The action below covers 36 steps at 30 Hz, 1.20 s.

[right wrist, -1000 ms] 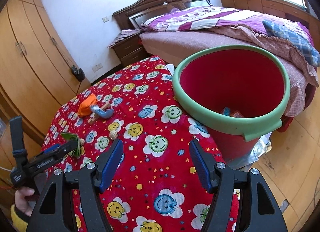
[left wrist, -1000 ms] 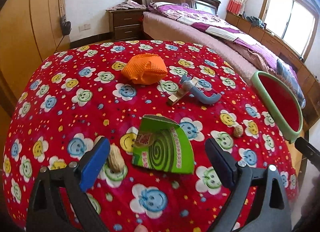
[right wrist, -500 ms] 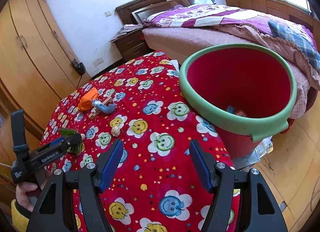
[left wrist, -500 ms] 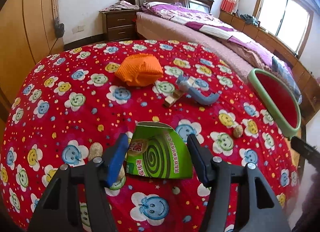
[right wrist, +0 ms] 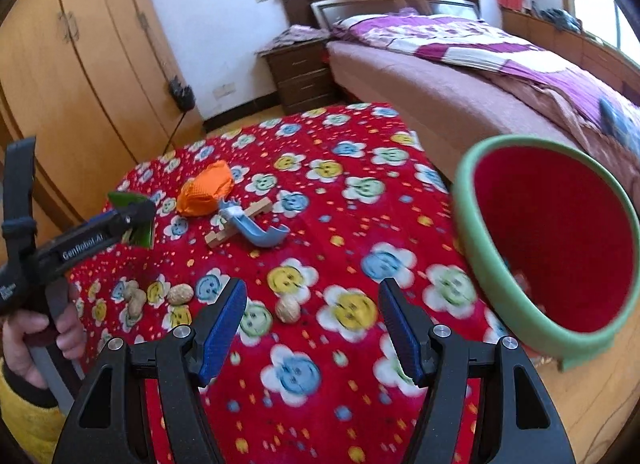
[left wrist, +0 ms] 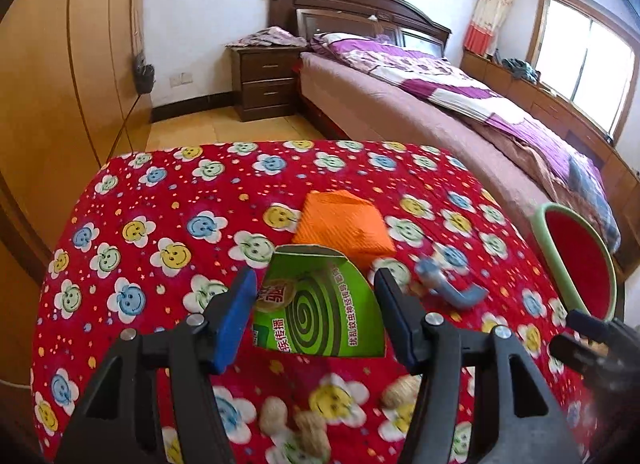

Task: Collect trash
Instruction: 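Close the left gripper on the green mosquito-coil box and lift it, then grasp the blue plastic piece with the right gripper while the left gripper holds the coil box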

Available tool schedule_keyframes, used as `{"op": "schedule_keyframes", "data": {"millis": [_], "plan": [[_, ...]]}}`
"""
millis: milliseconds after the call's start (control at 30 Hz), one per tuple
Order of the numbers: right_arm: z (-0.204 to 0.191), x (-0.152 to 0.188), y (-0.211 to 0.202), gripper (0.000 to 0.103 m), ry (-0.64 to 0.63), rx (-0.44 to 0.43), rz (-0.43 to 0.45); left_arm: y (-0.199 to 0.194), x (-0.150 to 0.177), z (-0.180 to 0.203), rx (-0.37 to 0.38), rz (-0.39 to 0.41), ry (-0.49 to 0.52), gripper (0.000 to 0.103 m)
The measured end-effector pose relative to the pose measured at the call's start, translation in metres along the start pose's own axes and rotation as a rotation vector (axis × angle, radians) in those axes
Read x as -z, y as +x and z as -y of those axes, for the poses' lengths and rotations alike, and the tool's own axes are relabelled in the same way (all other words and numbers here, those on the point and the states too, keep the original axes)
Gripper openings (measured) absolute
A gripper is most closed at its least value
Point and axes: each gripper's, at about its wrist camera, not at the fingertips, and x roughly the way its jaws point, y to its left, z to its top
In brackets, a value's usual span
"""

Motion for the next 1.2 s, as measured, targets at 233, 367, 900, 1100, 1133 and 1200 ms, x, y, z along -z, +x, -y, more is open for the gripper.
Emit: {"op": "schedule_keyframes", "data": {"millis": [233,367,900,1100,1133,1200], "plan": [[-0.024,-0.020,0.041,0.070,-0.063,-0.021,-0.039,0.017,0.003,-0.017,-0.008,-0.001,-0.065,0.062],[-0.037,-0.029,0.060,0.070,-0.114,-0.038,-0.053,0.025,0.008,-0.023,0.012,-0.015,-0.100,0.062],[-0.047,-0.025,0.089,0.035,-0.164,0.004,-0.074,0.023,0.014,-0.028,0.056,0.008,-0.136,0.062],[-0.042,-0.023,0.088,0.020,-0.153,0.022,-0.053,0.022,0.016,-0.025,0.046,0.013,-0.124,0.062],[-0.041,-0.023,0.087,0.017,-0.146,0.021,-0.050,0.022,0.016,-0.023,0.046,0.011,-0.121,0.062],[-0.038,-0.023,0.087,0.017,-0.127,0.012,-0.049,0.021,0.016,-0.023,0.048,0.013,-0.119,0.062]]}}
